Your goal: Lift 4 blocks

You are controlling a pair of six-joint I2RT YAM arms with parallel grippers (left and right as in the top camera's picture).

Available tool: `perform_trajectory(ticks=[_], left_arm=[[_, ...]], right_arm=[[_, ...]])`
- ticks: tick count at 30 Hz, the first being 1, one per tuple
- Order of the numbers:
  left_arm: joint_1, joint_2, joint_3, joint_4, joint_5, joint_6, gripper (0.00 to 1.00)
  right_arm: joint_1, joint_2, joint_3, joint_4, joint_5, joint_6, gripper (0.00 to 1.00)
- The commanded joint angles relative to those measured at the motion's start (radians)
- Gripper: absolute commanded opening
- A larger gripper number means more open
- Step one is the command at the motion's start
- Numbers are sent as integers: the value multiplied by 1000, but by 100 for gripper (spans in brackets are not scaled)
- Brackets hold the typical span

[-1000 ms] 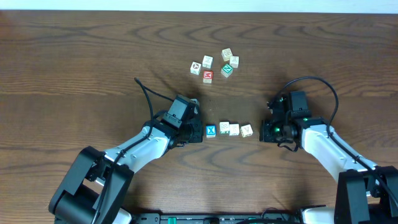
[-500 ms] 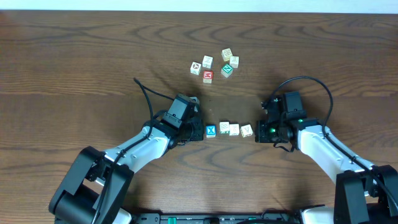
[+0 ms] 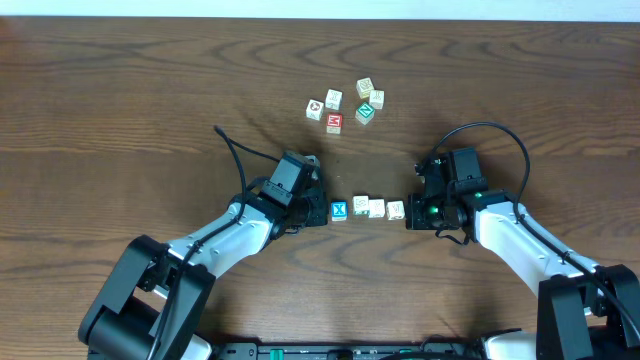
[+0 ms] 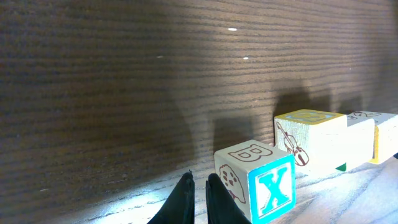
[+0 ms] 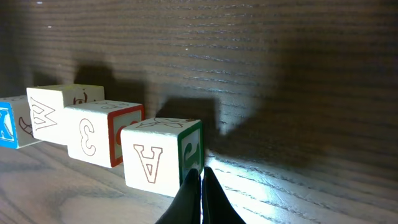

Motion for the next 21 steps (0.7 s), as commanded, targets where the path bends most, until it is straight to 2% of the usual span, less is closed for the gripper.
perform_trajectory(ticks=[1,21], left_arm=[[-12,6,-5,4,8,-10,9],[-37,6,-5,37,-15,-13,10]], right_arm=[[8,6,-11,2,-15,17,1],[8,6,-12,6,-56,24,1]])
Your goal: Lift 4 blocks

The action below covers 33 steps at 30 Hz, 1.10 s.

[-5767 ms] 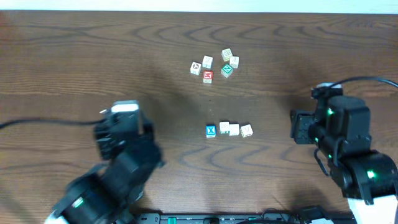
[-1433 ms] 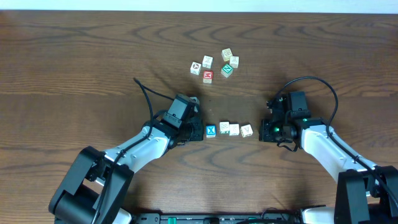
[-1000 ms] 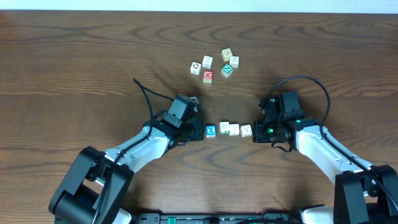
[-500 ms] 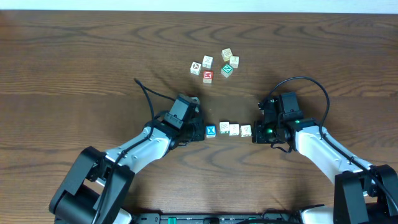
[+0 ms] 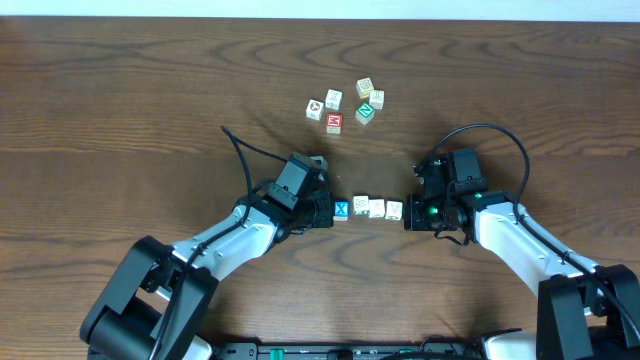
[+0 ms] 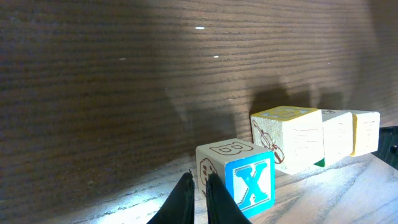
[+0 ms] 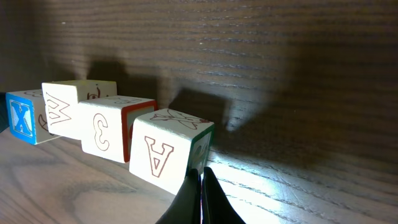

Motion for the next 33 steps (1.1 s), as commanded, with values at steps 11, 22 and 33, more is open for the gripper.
perform_trajectory(ticks=[11,22,33], left_arm=[[-1,6,-5,6,-21,-13,10],[-1,6,-5,-28,-81,-12,10],[-1,6,-5,-3,-80,-34,10]], right_arm=[[8,6,-8,16,-14,13,1],[8,6,-8,11,29,12,2],[30,6,-8,16,-32,21,1]])
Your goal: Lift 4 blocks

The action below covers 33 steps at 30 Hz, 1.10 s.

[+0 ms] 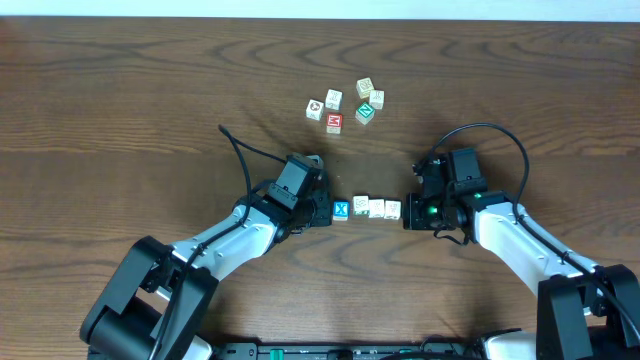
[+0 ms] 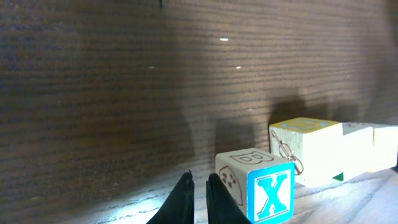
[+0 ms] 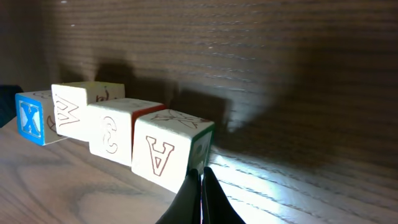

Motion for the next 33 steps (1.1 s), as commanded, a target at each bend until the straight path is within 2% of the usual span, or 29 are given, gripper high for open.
perform_trajectory(ticks=[1,14,20,33], left_arm=[[-1,6,-5,4,-20,-17,10],[-1,6,-5,6,-9,-32,10],[0,6,-5,3,-31,-11,10],[41,6,-5,14,-71,14,11]], right_arm=[[32,6,-8,7,-23,19,1],[68,6,-8,28,8,19,1],[67,6,-8,-10,133,52,1],[59,6,35,-9,177,31,1]])
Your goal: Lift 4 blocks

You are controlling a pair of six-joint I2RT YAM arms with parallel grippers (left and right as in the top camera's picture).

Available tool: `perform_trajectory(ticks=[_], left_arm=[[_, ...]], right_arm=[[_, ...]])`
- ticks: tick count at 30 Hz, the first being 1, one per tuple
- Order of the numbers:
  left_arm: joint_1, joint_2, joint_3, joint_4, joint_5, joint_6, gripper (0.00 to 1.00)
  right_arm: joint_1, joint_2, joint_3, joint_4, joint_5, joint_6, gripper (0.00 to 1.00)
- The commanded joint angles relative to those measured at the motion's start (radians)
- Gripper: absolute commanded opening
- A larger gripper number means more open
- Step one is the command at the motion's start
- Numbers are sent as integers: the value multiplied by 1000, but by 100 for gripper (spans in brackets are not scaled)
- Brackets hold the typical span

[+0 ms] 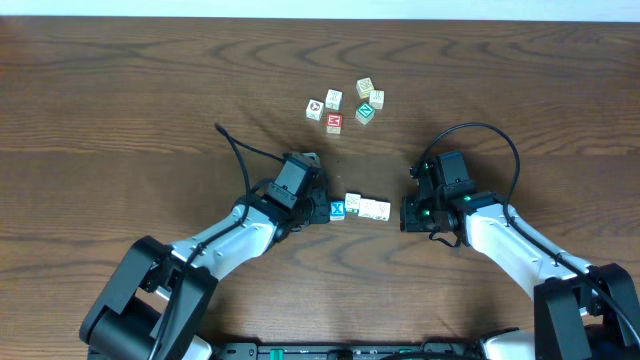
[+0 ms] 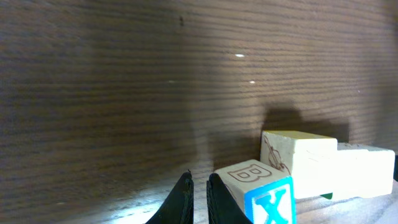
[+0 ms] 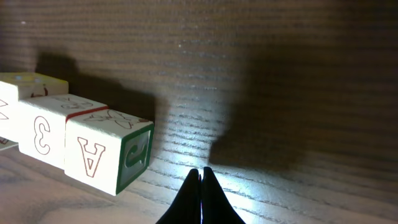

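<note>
Four wooden blocks lie in a tight row at mid-table. A blue X block is at the left end. Then come a yellow-topped violin block, a red-edged 3 block and a green-edged A block. My left gripper is shut and empty, with its tip against the X block's left face. My right gripper is shut and empty on the table, a short gap right of the A block.
Several more letter blocks lie in a loose cluster at the back, beyond the row. A black cable arcs over the left arm and another cable over the right arm. The wooden table lies all around.
The row has closed up and sits slightly further left. The A block, then against my right fingertips, now lies a short gap to their left. My left gripper stays against the X block.
First the four blocks lay in a loose line with gaps, a shut gripper at each end. At each later moment the line was shorter and tighter between the two grippers. Now the blocks touch, and my right gripper is off the A block.
</note>
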Motion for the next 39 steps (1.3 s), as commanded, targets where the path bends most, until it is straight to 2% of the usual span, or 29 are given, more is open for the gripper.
perform_trajectory(ticks=[1,5,9,21,26,30,39], left_arm=[[43,6,-5,8,-25,20,10],[87,6,-3,12,-23,22,10],[97,6,26,22,51,119,10],[142,5,37,6,40,141,10],[246,-11,37,-48,40,160,9],[304,-69,37,-108,40,226,8],[339,-216,37,-230,-47,287,8]], right_arm=[[-5,6,37,-2,17,-15,1],[-5,6,58,-3,29,-29,1],[-11,6,93,-1,38,-37,1],[4,6,161,31,13,-77,1],[14,7,161,85,12,-73,1],[35,29,163,152,8,-61,1],[105,207,284,170,-6,-35,1]])
